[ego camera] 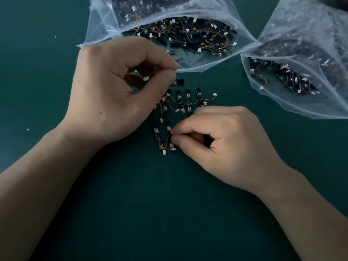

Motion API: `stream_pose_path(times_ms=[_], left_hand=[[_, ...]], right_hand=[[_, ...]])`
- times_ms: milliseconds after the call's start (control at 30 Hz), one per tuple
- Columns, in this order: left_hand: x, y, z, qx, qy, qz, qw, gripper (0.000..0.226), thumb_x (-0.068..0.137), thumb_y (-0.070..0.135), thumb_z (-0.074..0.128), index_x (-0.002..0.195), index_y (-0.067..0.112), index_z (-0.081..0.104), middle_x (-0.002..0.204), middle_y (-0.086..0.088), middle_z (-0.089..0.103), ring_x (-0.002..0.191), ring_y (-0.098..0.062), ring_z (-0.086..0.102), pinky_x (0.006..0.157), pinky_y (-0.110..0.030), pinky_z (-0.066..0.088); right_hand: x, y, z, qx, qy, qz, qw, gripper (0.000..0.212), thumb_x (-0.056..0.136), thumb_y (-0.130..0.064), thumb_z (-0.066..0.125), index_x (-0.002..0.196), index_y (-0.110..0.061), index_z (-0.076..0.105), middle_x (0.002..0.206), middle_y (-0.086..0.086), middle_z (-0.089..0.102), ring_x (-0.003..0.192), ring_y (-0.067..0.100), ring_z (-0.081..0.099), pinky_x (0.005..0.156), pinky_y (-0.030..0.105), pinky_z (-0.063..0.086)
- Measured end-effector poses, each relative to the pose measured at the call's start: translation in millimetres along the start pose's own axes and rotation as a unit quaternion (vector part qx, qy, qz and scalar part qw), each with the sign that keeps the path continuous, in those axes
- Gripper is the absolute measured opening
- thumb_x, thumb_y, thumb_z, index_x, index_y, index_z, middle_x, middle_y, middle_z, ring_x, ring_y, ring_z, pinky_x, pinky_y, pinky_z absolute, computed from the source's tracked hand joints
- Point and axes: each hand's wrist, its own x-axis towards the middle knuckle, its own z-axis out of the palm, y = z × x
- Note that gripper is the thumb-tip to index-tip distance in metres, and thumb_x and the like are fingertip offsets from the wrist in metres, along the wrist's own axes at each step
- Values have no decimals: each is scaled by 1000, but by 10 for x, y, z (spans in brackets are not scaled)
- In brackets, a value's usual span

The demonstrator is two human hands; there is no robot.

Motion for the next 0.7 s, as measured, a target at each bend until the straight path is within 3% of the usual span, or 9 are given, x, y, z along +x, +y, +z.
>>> stream_pose_path(times_ms=[200, 400, 567, 700], left_hand=[[29, -56, 39, 4, -4, 21, 1000, 6, 98, 9, 73, 101, 8, 78, 96, 10, 72, 83, -1, 68, 74, -14, 51], [14, -56, 20, -10, -6, 0, 1000, 10, 101, 15, 71, 105, 10, 77, 97, 15, 72, 86, -8, 75, 71, -27, 61], [30, -61, 26, -3, 36, 2, 999, 10, 103, 16, 67, 107, 11, 75, 96, 10, 72, 84, -13, 75, 67, -24, 58], [77, -155, 34, 13, 39, -6, 999, 19, 107, 15, 57, 117, 13, 73, 92, 21, 64, 80, -7, 68, 71, -25, 51]], right_hand=[[-7, -6, 1, 0, 3, 0, 1000, 5, 94, -31, 77, 92, -30, 81, 70, -14, 60, 67, 6, 55, 57, 36, 48], [-14, -4, 16, 21, 20, 5, 1000, 9, 94, -29, 76, 87, -25, 78, 68, -12, 58, 63, 9, 53, 54, 37, 45], [3, 10, -7, 41, 118, 32, 992, 9, 93, -25, 79, 91, -18, 76, 69, -9, 59, 59, 1, 46, 57, 20, 34], [39, 37, -3, 16, 126, 36, 991, 10, 93, -27, 79, 94, -18, 77, 76, -9, 60, 67, 6, 50, 58, 34, 45]])
